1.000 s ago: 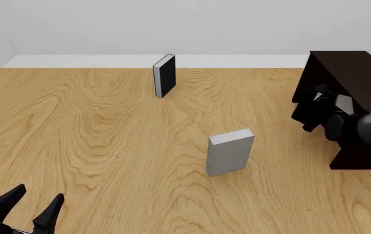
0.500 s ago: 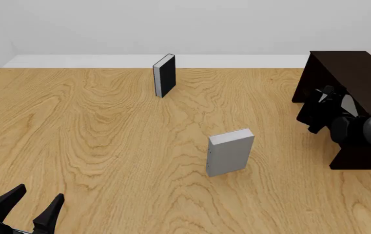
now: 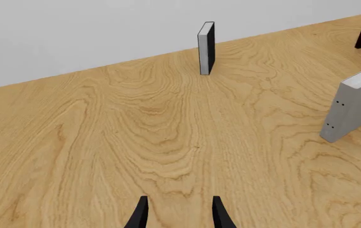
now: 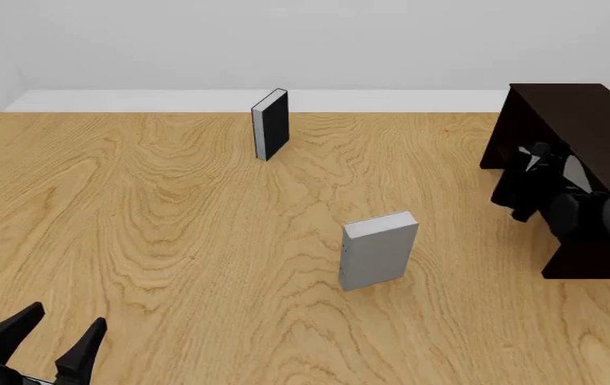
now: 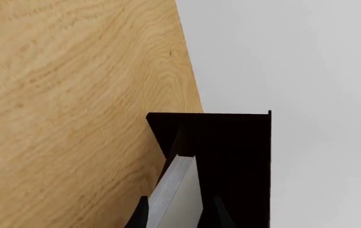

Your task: Pick up the book on the right and place it on the cabinet shelf.

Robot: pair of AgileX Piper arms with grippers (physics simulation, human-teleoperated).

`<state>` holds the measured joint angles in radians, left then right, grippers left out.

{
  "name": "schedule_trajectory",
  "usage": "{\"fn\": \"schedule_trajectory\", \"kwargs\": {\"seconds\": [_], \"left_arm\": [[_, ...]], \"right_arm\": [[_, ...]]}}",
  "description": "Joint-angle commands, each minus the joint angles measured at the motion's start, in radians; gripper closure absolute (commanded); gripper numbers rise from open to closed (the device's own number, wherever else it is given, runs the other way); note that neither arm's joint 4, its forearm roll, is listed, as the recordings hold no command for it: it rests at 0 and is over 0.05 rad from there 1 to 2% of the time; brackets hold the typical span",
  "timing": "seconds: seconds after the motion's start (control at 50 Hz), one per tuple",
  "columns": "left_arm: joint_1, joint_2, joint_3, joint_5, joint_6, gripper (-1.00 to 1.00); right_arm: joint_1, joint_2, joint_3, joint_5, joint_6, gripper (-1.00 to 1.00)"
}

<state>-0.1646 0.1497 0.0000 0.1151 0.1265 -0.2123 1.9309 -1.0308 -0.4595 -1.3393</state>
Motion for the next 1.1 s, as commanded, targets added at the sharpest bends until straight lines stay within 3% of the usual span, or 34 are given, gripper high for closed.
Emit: {"fn": "schedule_trajectory", "kwargs": {"seconds": [0.02,0.66,1.1], "left_arm": [[-0.008,-0.028,0.0,0.021,-0.001,-1.0],[-0.007,-0.043,0.0,0.035,-0.003,-1.0],[-0.006,-0.048,0.0,0.037,-0.002,-1.0]], "right_arm": [[-0.094,0.006,0.014,0.026,-0.001,-1.0],[-0.194,0.025,0.025,0.071,-0.004,-1.0],[-0.183,0.024,0.025,0.072,-0.001,-1.0]]}}
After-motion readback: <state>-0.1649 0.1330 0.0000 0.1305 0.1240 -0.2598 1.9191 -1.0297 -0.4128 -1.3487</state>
